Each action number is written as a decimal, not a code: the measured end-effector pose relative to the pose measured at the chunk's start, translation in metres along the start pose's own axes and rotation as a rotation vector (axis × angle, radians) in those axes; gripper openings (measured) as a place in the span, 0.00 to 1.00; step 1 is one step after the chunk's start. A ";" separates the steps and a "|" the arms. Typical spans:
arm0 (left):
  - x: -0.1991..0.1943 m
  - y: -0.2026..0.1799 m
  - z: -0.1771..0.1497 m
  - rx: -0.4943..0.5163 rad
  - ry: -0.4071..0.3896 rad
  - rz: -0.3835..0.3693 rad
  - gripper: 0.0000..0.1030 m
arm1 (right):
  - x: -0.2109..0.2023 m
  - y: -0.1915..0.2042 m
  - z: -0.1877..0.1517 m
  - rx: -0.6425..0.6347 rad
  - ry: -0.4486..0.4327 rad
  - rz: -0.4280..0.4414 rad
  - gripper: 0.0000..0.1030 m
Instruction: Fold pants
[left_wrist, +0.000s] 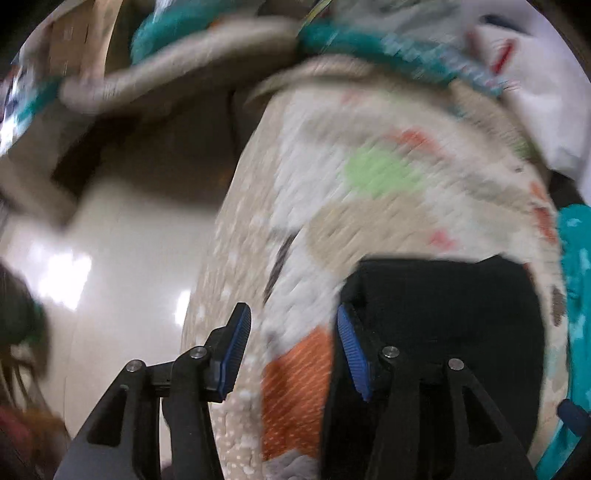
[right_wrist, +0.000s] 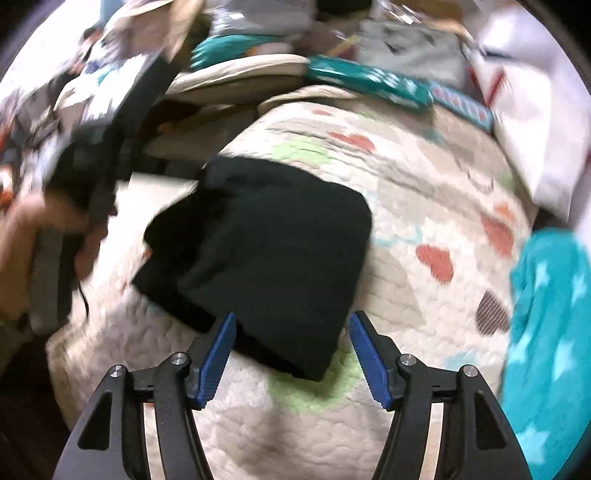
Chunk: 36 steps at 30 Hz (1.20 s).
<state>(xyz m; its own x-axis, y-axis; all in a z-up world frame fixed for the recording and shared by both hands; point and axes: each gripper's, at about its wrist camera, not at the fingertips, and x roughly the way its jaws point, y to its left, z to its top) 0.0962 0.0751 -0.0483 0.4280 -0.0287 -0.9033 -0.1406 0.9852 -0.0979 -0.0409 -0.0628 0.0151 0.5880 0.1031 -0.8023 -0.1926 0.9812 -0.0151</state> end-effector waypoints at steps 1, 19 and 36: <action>0.010 0.008 -0.002 -0.033 0.059 0.013 0.47 | -0.003 -0.005 0.004 0.037 -0.010 0.018 0.67; -0.038 0.108 0.005 -0.341 -0.028 0.045 0.49 | 0.109 0.068 0.117 -0.134 0.103 -0.148 0.68; -0.032 0.083 -0.009 -0.316 -0.019 -0.072 0.50 | 0.013 0.001 0.082 0.000 -0.076 -0.070 0.86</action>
<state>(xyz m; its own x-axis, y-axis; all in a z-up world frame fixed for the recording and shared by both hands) 0.0627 0.1565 -0.0308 0.4635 -0.0901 -0.8815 -0.3786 0.8793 -0.2889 0.0307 -0.0468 0.0540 0.6582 0.0468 -0.7514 -0.1492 0.9864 -0.0692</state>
